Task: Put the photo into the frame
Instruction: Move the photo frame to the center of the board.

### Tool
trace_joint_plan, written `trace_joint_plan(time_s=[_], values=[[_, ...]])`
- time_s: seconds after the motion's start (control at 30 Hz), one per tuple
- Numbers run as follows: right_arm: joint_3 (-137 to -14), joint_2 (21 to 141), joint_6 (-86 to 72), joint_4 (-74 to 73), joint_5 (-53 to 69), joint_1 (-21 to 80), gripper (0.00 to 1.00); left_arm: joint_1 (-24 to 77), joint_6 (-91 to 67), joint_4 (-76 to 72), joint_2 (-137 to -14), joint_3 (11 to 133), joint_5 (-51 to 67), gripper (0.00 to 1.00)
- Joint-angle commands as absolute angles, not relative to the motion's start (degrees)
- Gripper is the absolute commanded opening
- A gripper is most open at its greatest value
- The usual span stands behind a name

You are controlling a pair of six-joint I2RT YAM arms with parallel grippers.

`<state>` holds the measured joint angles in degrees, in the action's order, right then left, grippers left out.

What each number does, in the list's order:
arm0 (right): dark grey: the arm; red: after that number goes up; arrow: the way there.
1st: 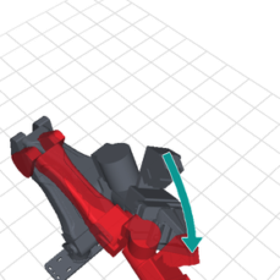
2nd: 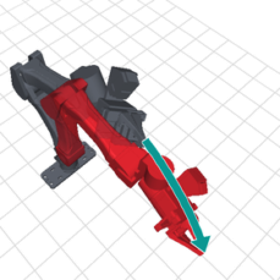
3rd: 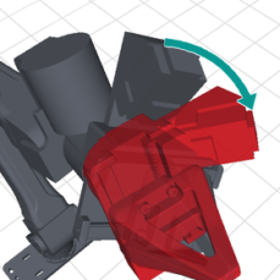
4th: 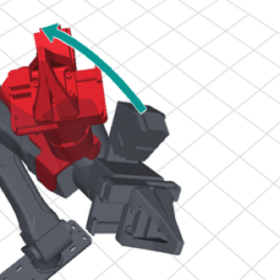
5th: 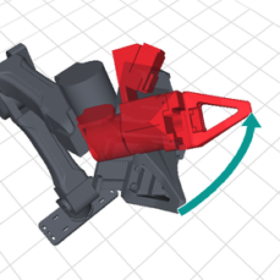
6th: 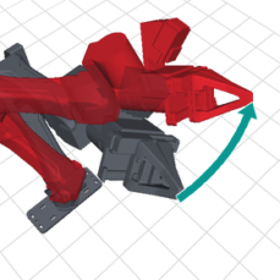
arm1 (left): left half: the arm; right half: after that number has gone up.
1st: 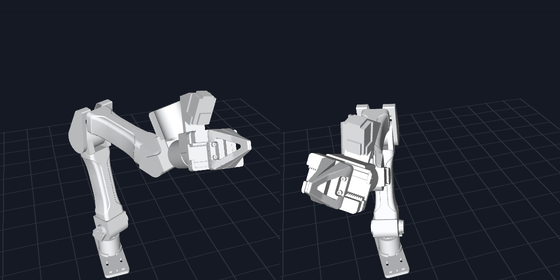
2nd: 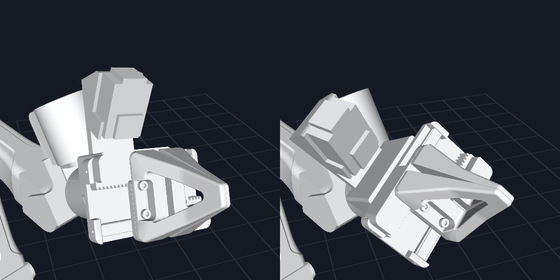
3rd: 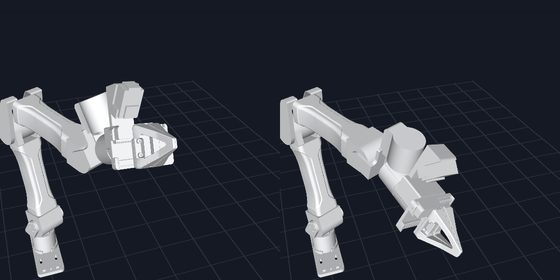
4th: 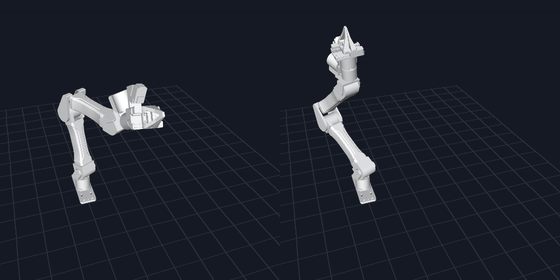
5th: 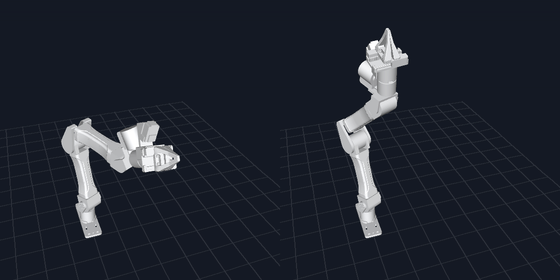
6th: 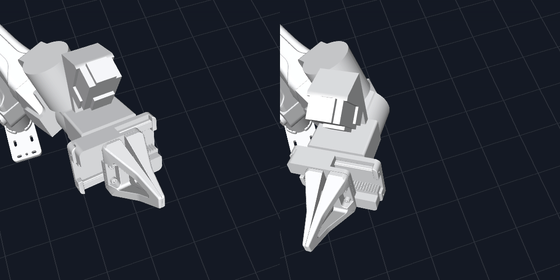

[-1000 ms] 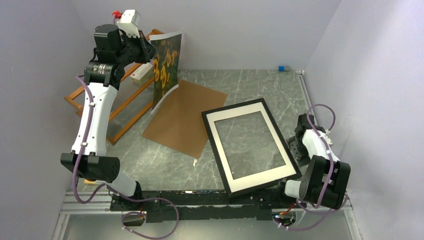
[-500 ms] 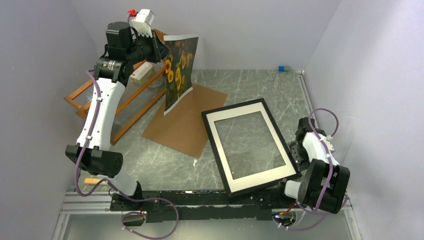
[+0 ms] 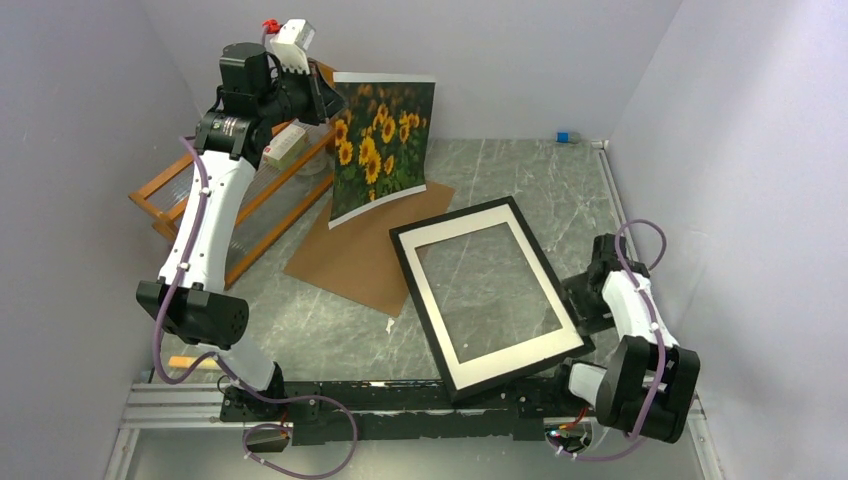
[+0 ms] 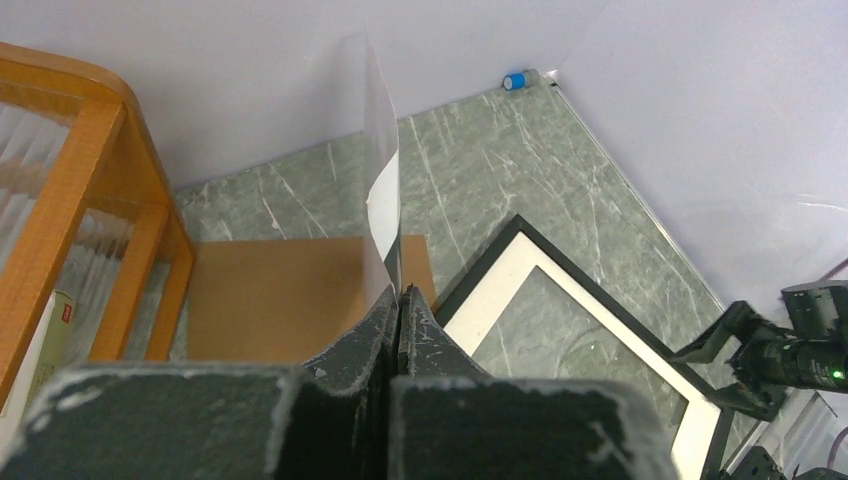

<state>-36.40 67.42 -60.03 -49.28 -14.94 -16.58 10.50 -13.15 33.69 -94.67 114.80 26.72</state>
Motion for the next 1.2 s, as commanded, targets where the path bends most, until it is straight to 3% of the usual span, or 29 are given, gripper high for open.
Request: trace_joint_plan(time_s=[0.0,0.17,0.47,0.7,0.9,1.17], values=[[-32.1,69.7,-66.4,-41.2,9.7,-10.4,0.81,10.9,-13.9,31.3,-94.3,116.6,26.8,0.02],[-37.4,72.1,-64.2,-40.1,5.9,-4.3,0.81,10.8,-13.5,32.2,-93.6,115.3,23.7,0.03],[-54.5,75.3,-56.5,-49.8,-20.1,4.2,0.85,10.9,-12.4,34.4,-92.0,114.4,19.5,0.03],[-59.3,76.0,-41.5,-40.4,-14.3,10.0,0.83,10.9,-12.4,37.4,-90.1,113.2,13.4,0.02],[-62.3,80.2,-33.9,-31.9,-7.0,25.0,0.73,10.9,-13.4,37.9,-86.4,111.0,1.7,0.03],[-76.9,97.6,-30.1,-39.2,-10.4,45.5,0.60,10.9,-12.4,36.9,-80.8,108.1,-4.7,0.03]])
